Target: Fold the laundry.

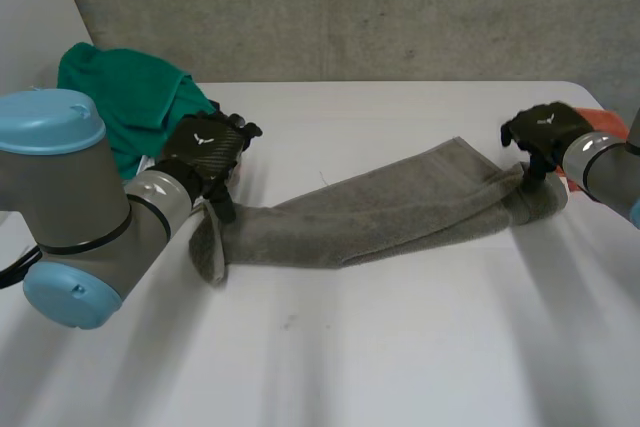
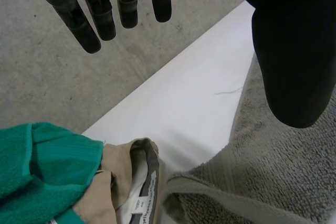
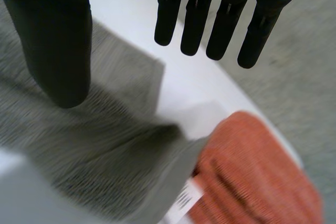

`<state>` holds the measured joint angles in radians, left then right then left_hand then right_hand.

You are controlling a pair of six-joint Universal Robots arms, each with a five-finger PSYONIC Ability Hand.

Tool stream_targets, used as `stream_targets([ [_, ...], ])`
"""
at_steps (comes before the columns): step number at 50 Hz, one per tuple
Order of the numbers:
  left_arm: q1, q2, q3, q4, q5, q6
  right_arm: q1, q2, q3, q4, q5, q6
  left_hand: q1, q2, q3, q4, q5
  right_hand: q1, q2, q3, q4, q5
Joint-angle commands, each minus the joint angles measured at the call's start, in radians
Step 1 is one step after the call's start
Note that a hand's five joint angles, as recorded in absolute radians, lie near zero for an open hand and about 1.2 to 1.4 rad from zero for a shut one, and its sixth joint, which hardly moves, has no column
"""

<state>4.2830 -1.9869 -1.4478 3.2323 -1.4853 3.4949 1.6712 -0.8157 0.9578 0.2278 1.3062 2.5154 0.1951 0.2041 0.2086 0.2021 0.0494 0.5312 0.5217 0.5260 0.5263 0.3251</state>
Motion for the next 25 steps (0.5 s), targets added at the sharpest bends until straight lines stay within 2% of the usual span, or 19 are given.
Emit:
stream_targets([
  [1,-0.002,0.019,0.003,-0.002,0.002,-0.008,-0.018,0.119,-0.1,0.088,-0.019,-0.017,-0.021,-0.03,-0.034,-0.028,-0.049,0.004,0.014,0.01,0.009,0.036],
  [7,0.0,0.023,0.003,-0.003,0.002,-0.016,-0.014,0.173,-0.108,0.006,-0.022,-0.013,-0.021,-0.03,-0.034,-0.028,-0.049,0.028,0.037,0.033,0.033,0.059],
  [10,0.001,0.023,0.003,-0.002,0.002,-0.016,-0.01,0.197,-0.103,-0.08,-0.018,-0.009,-0.021,-0.03,-0.034,-0.028,-0.049,0.127,0.137,0.133,0.132,0.159],
  [12,0.003,0.025,0.007,-0.003,0.002,-0.016,-0.007,0.222,-0.108,-0.125,-0.016,-0.004,-0.021,-0.03,-0.034,-0.028,-0.049,0.291,0.301,0.297,0.296,0.323],
  [14,0.003,0.023,0.012,-0.003,0.002,-0.017,-0.004,0.23,-0.111,-0.14,-0.016,-0.009,-0.021,-0.03,-0.034,-0.028,-0.049,0.747,0.757,0.753,0.752,0.779],
  [15,0.005,0.022,0.018,-0.002,0.002,-0.017,-0.004,0.224,-0.105,-0.137,-0.012,-0.012,-0.021,-0.03,-0.034,-0.028,-0.049,0.864,0.873,0.869,0.869,0.895],
  [16,0.005,0.02,0.021,-0.002,0.003,-0.017,-0.004,0.214,-0.099,-0.13,-0.005,-0.006,-0.021,-0.03,-0.034,-0.028,-0.049,0.865,0.875,0.87,0.87,0.897],
  [18,0.006,0.017,0.035,-0.002,0.005,-0.017,-0.004,0.181,-0.07,-0.111,-0.007,0.003,-0.021,-0.03,-0.034,-0.028,-0.049,0.865,0.875,0.87,0.87,0.897],
  [25,-0.002,-0.042,0.157,-0.006,0.034,-0.011,0.018,-0.152,0.131,-0.111,-0.056,0.098,-0.021,-0.03,-0.034,-0.028,-0.049,0.865,0.875,0.87,0.87,0.897],
])
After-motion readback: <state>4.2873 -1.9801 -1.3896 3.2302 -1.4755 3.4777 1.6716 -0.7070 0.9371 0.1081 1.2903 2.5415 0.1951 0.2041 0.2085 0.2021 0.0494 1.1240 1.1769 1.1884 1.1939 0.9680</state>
